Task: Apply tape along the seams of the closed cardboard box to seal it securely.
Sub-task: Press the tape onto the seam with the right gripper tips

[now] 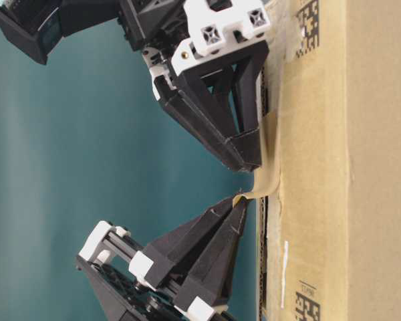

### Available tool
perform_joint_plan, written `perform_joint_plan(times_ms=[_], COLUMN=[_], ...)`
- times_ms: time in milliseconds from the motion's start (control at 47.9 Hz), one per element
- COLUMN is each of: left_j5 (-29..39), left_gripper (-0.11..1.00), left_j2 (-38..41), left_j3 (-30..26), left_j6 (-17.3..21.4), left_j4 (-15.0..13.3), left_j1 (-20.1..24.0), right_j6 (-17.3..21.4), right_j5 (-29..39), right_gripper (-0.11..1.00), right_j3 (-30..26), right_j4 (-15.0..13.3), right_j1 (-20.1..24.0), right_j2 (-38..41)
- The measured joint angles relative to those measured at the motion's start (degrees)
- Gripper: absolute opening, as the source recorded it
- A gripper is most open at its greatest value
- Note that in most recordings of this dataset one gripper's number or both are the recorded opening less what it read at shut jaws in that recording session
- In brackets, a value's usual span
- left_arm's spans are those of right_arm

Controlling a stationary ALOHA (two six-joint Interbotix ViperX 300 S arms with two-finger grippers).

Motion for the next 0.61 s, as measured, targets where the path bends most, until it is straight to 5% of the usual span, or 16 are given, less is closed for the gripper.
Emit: perform_joint_plan(times_ms=[606], left_j5=[0.0], left_gripper=[0.02], left_j2=[0.1], left_j3=[-0.1], left_j6=[0.8], left_j4=[0.1], left_j1=[0.0], right_j6=[0.0], right_j5=[-0.6], right_gripper=[0.41], right_j3=[0.8], right_j4=[2.3], right_j1=[-1.0], right_j2=[2.3])
